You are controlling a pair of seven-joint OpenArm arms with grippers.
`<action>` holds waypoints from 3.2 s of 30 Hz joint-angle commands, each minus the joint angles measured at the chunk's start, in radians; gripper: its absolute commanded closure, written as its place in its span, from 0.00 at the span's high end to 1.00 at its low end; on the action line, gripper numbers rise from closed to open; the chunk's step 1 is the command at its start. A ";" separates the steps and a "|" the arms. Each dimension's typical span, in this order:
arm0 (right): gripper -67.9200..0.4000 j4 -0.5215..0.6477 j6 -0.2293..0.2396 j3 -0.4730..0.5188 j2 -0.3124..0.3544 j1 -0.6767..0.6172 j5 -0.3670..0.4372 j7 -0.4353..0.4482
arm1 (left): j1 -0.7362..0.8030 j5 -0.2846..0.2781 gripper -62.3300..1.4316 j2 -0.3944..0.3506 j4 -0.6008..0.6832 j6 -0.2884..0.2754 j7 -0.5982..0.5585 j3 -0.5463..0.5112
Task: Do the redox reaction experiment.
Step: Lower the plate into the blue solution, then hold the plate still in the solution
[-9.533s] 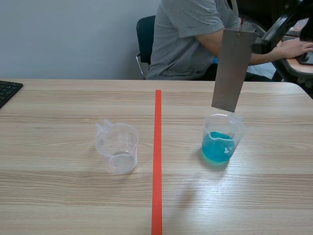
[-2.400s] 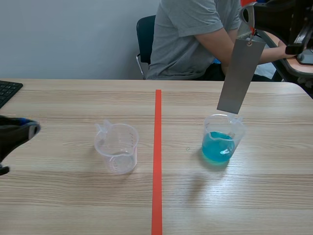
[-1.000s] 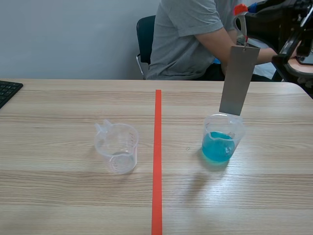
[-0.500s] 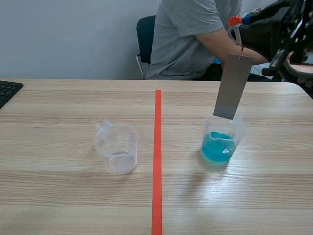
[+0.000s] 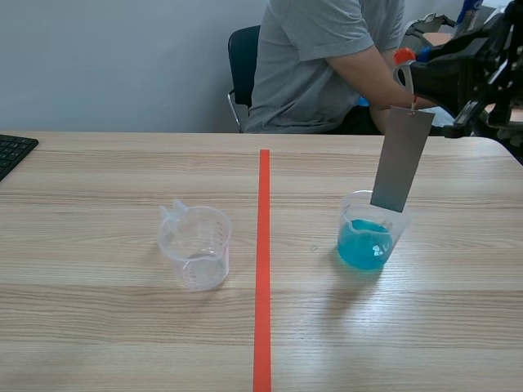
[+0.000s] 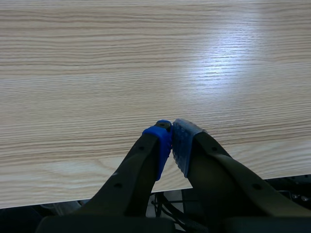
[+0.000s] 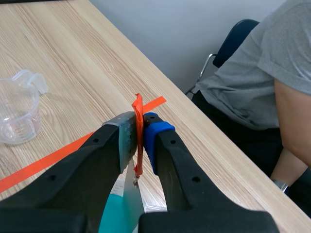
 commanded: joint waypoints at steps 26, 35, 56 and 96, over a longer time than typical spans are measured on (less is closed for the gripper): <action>0.03 -0.280 0.023 -0.098 -0.091 0.051 -0.185 0.220 | 0.000 -0.007 0.09 0.002 0.006 -0.003 -0.014 -0.002; 0.03 -0.288 0.023 -0.114 -0.091 0.052 -0.221 0.220 | 0.000 -0.007 0.09 0.002 0.006 -0.003 -0.014 -0.002; 0.03 -0.288 0.023 -0.114 -0.091 0.052 -0.220 0.220 | 0.000 -0.007 0.09 0.002 0.006 -0.003 -0.014 -0.002; 0.03 -0.089 0.034 -0.050 -0.023 0.051 0.042 -0.024 | 0.000 -0.007 0.09 0.003 0.006 -0.003 -0.014 -0.002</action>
